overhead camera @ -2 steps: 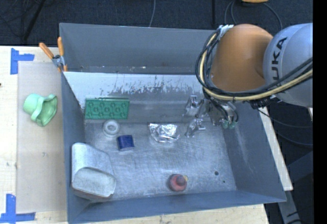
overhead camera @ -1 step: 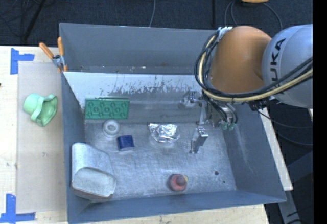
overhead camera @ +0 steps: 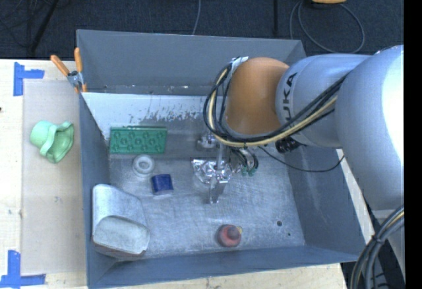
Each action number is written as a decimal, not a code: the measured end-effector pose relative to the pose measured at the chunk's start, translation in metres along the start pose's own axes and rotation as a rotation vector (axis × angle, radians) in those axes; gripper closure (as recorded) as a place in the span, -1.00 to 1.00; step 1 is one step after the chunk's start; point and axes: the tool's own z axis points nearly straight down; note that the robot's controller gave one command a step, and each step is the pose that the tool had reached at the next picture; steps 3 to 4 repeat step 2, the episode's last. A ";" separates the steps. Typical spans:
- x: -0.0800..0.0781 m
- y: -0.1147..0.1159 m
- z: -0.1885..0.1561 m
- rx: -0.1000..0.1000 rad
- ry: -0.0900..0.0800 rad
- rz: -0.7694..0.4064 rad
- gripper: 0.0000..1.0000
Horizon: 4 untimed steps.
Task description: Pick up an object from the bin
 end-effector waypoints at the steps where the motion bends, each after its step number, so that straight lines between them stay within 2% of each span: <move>1: -0.001 -0.001 -0.006 0.002 -0.007 0.000 1.00; 2: -0.008 -0.004 -0.141 0.001 -0.016 0.002 1.00; 4: -0.008 -0.004 -0.141 0.001 -0.016 0.002 1.00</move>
Offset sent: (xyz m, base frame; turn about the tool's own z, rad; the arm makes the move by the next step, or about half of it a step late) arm 0.0000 0.0000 0.0000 0.0000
